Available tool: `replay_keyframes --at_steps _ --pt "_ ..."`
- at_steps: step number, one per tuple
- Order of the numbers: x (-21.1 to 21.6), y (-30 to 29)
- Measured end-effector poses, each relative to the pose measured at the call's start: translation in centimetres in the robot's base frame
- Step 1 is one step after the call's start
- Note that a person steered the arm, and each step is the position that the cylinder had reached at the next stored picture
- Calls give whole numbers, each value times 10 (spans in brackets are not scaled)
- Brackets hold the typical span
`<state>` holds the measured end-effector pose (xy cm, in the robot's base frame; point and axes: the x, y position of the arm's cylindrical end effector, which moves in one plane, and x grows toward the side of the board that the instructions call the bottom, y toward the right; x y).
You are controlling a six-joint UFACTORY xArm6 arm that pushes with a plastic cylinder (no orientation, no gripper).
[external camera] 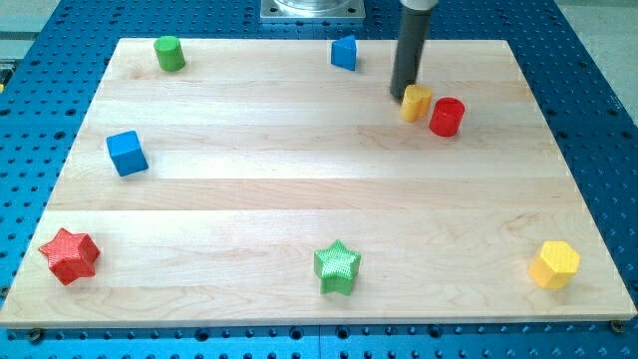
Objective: Make a group of yellow blocks and red circle
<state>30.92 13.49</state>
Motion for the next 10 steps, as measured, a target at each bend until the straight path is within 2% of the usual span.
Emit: replay_keyframes --at_steps 1,2,3,4,5,6,7,9,10 --pt "-9 14" --pt "-4 75" --pt "30 176" --pt "139 184" --pt "236 173" --pt "285 119" --pt "273 61" --pt "303 -10" --pt "250 -40"
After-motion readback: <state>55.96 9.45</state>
